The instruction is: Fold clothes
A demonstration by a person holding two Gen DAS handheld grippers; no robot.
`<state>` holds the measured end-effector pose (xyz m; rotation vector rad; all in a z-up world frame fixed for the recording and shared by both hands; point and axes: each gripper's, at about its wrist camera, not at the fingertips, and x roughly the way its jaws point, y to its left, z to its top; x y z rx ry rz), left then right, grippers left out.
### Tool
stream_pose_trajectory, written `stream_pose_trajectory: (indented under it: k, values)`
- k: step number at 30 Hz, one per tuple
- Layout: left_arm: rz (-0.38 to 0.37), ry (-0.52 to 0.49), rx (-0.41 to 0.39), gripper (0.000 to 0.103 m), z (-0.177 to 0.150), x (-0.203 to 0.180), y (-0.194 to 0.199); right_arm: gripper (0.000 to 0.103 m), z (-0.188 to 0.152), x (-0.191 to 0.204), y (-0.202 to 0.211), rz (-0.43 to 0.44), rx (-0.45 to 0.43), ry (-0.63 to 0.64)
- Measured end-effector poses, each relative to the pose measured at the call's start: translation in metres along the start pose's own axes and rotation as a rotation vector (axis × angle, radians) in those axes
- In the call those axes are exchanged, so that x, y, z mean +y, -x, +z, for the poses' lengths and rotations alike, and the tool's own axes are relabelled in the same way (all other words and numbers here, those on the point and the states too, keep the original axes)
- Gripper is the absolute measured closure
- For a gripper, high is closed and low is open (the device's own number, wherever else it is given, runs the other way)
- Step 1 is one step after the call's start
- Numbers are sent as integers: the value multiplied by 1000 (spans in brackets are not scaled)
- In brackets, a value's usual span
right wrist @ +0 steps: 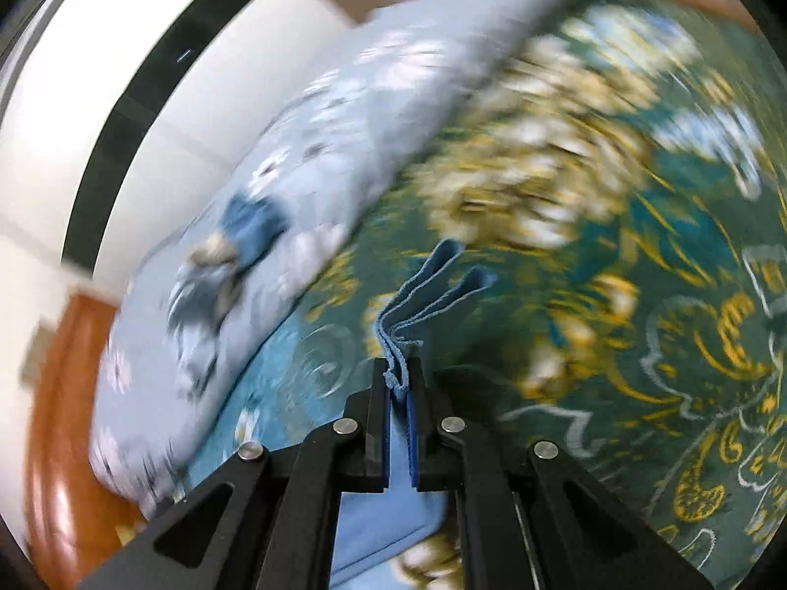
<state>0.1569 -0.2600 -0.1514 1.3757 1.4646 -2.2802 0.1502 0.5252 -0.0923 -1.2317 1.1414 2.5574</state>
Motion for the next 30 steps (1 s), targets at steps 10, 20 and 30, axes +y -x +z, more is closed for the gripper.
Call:
stream_pose_trajectory:
  k: [10, 20, 30]
  values:
    - [11, -65, -12, 25, -16, -48, -59, 98, -83, 154, -56, 34, 169, 346]
    - [-54, 99, 19, 23, -16, -11, -64, 98, -200, 205, -134, -108, 381, 533]
    - [-88, 166, 56, 19, -9, -1, -76, 92, -240, 216, -161, -194, 478, 588]
